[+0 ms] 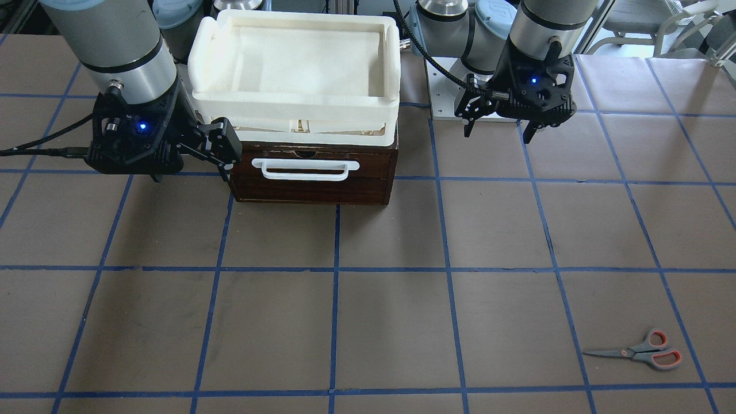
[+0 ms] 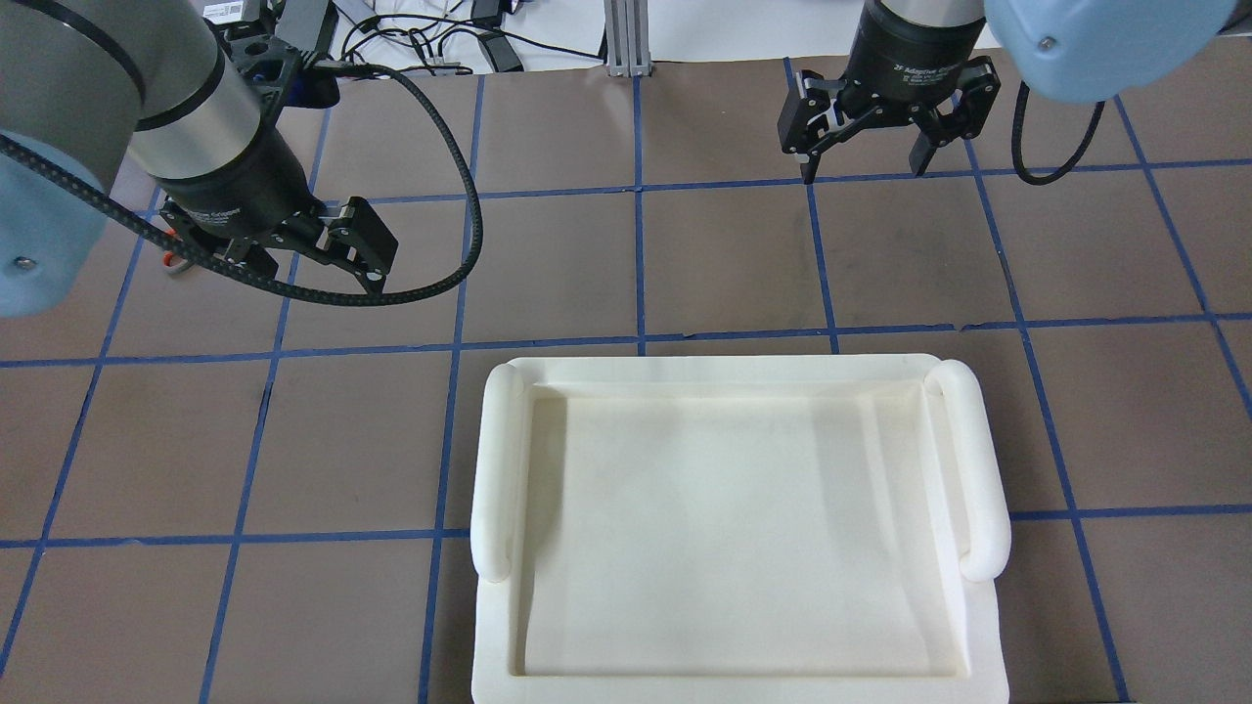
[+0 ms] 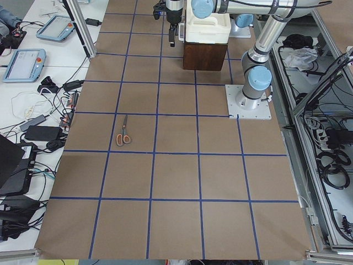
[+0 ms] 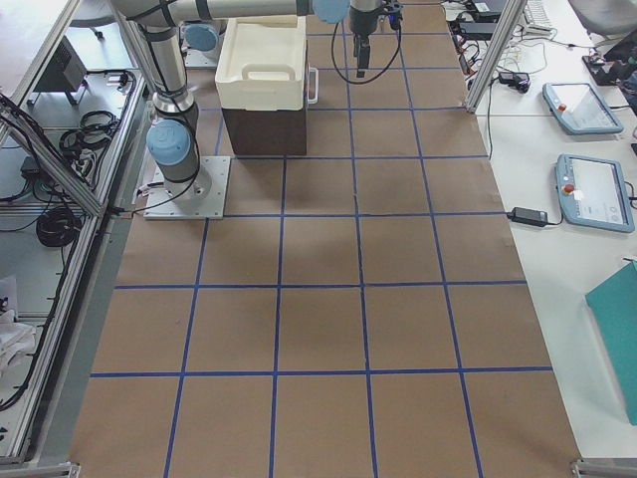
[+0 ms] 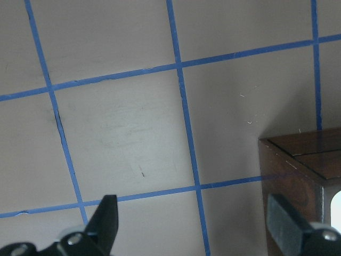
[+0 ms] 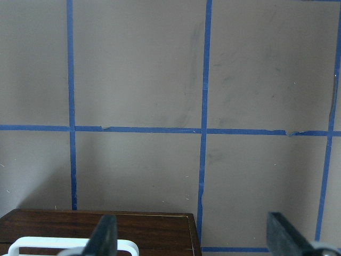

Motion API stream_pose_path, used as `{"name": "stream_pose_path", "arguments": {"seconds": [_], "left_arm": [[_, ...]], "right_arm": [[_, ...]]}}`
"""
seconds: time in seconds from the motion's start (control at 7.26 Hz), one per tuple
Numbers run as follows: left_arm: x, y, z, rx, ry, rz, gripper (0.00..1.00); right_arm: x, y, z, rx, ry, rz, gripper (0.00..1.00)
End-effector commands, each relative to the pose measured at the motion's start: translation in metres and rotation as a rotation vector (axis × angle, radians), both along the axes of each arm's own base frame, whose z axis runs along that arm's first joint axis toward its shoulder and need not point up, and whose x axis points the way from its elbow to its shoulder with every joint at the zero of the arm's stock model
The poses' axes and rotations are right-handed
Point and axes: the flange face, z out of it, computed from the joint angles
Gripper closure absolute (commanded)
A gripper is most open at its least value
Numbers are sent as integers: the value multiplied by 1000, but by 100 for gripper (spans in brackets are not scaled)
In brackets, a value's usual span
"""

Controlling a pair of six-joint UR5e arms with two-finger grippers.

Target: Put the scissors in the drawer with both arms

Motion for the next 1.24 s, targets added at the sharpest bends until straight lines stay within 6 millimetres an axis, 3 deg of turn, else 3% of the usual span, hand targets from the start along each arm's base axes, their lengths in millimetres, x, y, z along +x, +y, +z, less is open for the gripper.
{"name": "stream_pose_path", "arguments": {"seconds": [0.0,0.28,0.41,0.55,0.69,0.83,1.1], "left_arm": [[-1,0,-1,2,3,-6,0],[1,-4,-3,-5,-6,-74,0],[12,-8,-4,-1,-15,-202,0],[49,-16,-9,13,-6,-253,0],[88,-24,-21,33,12,-381,0],[123,-40,-34,24,12,-475,0],[166,-84,-74,-16,-15,-848,0]], "right_arm": [[0,0,0,-1,-3,1,0],[-1,-2,-3,-5,1,7,0],[-1,-2,1,-17,-11,-2,0],[1,-3,-1,-25,-13,0,0],[-6,-1,-28,41,0,-124,0],[-10,1,-35,48,16,-319,0],[-12,-4,-34,6,30,-501,0]]}}
